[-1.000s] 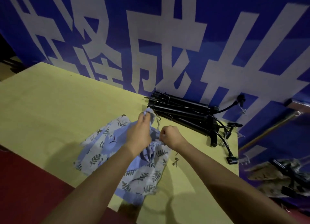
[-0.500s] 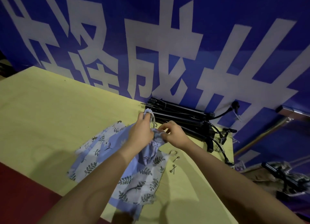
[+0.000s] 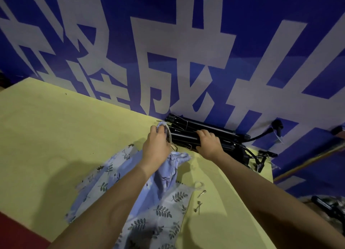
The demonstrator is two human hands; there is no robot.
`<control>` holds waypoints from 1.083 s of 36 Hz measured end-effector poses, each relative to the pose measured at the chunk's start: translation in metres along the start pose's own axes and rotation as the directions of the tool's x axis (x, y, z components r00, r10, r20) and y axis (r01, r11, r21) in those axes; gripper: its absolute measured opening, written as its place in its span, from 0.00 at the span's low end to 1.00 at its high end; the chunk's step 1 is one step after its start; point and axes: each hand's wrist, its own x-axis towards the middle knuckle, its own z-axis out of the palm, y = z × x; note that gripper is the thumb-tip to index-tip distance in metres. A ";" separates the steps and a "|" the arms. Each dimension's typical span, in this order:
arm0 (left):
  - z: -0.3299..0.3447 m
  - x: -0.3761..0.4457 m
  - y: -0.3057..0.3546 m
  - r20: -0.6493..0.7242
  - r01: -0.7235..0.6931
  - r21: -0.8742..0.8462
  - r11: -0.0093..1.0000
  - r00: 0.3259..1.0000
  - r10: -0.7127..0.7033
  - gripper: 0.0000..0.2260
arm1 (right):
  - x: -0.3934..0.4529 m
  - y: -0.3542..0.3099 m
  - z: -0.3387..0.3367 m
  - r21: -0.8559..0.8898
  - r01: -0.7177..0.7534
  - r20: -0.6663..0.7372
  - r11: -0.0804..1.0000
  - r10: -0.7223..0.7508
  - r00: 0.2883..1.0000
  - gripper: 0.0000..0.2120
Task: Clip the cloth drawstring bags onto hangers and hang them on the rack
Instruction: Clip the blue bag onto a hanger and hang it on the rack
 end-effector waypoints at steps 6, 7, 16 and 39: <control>0.006 0.017 -0.008 0.044 0.014 0.000 1.000 0.999 -0.014 0.21 | 0.023 -0.002 0.022 -0.199 -0.017 0.039 0.980 0.025 0.999 0.30; 0.007 0.019 -0.009 0.050 0.011 0.001 1.000 0.999 -0.011 0.21 | 0.025 -0.004 0.024 -0.239 -0.015 0.031 0.971 0.023 0.999 0.29; 0.018 0.019 -0.015 0.037 -0.012 0.054 0.998 0.999 0.010 0.23 | 0.031 -0.001 0.035 -0.330 0.046 -0.018 0.943 -0.055 0.998 0.25; 0.004 -0.028 -0.005 0.228 0.069 -0.201 0.977 0.973 -0.022 0.41 | -0.053 0.002 -0.047 -0.223 0.122 -0.257 0.967 -0.180 0.950 0.25</control>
